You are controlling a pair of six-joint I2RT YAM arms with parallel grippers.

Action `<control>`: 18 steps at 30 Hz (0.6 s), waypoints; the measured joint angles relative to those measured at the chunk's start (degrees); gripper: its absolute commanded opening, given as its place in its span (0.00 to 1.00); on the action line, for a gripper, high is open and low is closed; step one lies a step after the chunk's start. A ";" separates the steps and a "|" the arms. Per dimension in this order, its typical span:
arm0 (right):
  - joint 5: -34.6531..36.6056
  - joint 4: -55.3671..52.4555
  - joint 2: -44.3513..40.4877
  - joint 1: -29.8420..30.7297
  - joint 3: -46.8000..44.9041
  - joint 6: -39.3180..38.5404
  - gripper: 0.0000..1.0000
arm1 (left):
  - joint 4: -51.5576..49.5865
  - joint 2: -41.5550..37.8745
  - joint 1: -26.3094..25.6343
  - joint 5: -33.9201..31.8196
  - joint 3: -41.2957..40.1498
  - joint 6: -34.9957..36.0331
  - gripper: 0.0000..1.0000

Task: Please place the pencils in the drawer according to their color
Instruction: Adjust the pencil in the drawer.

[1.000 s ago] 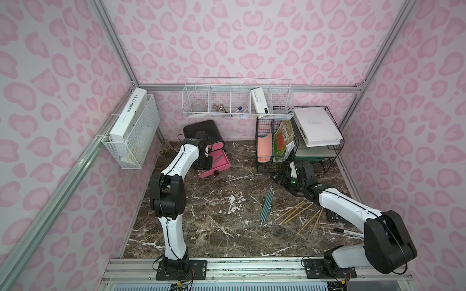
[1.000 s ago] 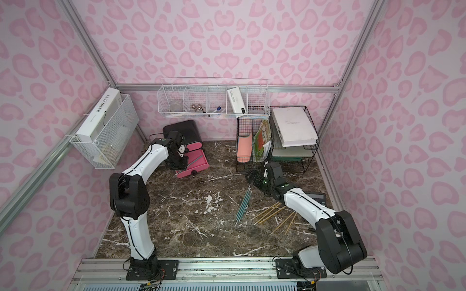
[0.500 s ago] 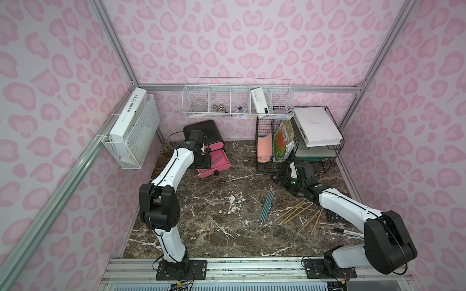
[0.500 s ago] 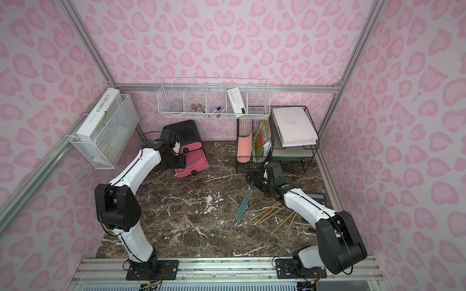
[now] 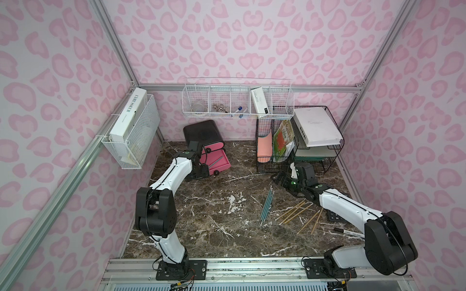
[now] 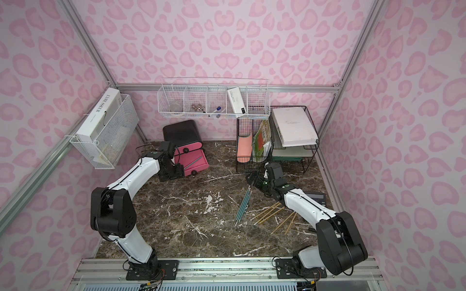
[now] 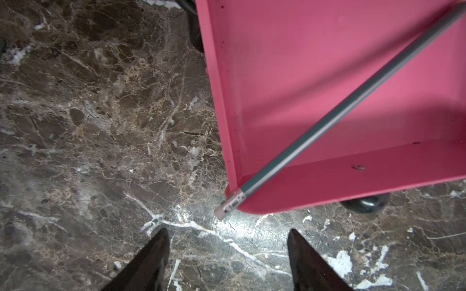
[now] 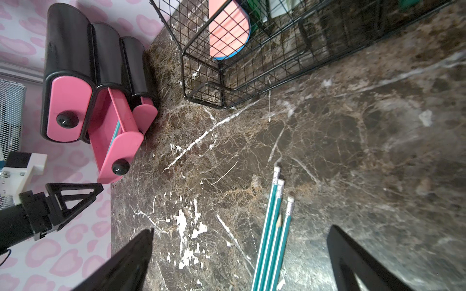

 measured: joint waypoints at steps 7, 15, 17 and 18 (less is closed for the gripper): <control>0.02 -0.24 -0.37 -0.20 0.00 -0.37 0.99 | 1.44 3.67 0.00 2.71 2.45 -0.42 0.74; 0.42 -0.39 -0.42 -0.37 0.00 -0.37 0.99 | 1.90 5.75 -0.04 5.55 5.84 -1.97 0.74; 0.42 -0.39 -0.44 -0.37 0.00 -0.37 0.99 | 1.99 5.86 -0.04 6.03 6.12 -2.19 0.74; 0.42 -0.39 -0.46 -0.37 -0.04 -0.37 0.99 | 2.08 5.86 -0.04 6.21 6.21 -2.43 0.74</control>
